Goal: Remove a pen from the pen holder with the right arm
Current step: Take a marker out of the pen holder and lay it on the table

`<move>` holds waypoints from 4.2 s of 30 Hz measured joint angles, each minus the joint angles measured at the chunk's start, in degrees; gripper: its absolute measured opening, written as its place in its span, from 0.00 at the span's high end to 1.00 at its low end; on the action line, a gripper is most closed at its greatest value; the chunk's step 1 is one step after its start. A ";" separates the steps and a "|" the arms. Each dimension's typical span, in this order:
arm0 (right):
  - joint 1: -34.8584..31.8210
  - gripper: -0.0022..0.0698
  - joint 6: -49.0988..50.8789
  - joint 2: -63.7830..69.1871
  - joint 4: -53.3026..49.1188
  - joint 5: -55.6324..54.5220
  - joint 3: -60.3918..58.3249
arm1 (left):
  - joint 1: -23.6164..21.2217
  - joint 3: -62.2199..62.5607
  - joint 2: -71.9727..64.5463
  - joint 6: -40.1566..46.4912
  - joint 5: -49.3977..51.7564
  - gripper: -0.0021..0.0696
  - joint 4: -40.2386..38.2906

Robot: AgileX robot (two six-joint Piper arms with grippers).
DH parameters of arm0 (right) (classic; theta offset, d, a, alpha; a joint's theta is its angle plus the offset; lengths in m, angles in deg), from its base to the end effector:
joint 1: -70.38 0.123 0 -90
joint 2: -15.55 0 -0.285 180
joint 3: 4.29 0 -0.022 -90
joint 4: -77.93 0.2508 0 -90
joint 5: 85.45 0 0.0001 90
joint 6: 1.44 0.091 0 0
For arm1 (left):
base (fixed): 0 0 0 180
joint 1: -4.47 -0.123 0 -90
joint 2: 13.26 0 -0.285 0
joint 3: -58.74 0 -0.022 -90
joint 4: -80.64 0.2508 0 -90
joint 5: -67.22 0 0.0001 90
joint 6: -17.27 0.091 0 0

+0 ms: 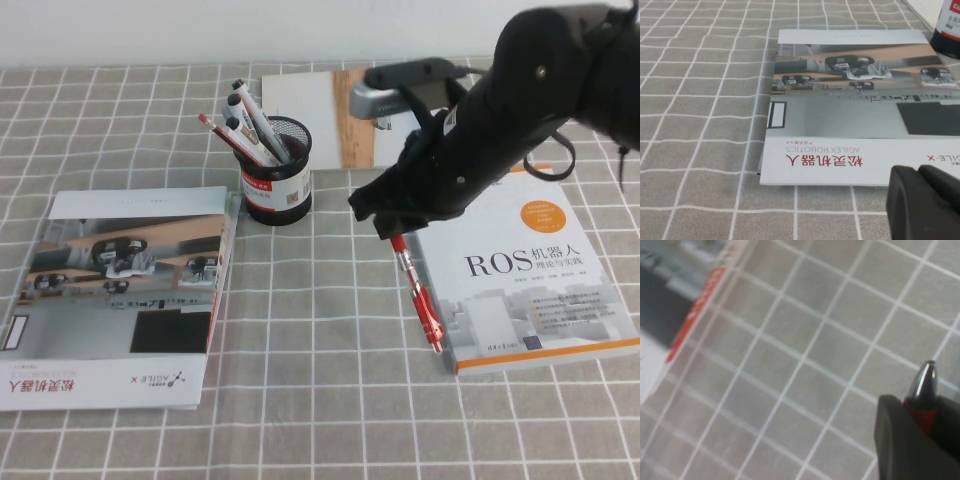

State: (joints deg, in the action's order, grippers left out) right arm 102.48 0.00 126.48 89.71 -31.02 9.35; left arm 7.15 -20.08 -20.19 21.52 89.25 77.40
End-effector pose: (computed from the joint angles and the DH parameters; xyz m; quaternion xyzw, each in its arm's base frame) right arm 0.3279 0.2236 0.3006 -0.2189 0.9402 0.1616 0.2051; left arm 0.0520 -0.0044 0.1701 0.0339 0.8070 -0.0159 0.5894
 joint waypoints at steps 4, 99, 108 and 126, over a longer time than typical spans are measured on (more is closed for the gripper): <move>-1.69 0.89 1.07 4.32 0.35 -2.28 0.00 | 0.00 0.00 0.00 0.00 0.00 0.98 0.00; -1.25 0.99 13.30 -76.30 -14.39 -20.53 -63.42 | 0.00 0.00 0.00 0.00 0.00 0.98 0.00; -21.95 0.99 13.30 -89.33 -8.95 -33.15 -77.34 | 0.00 0.00 0.00 0.00 0.00 0.98 0.00; -26.54 0.99 5.91 -103.60 -8.60 -42.88 -92.39 | 0.00 0.00 0.00 0.00 0.00 0.98 0.00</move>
State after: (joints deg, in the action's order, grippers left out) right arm 75.95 5.91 22.88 81.12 -73.90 -83.05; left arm 7.15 -20.08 -20.19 21.52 89.25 77.40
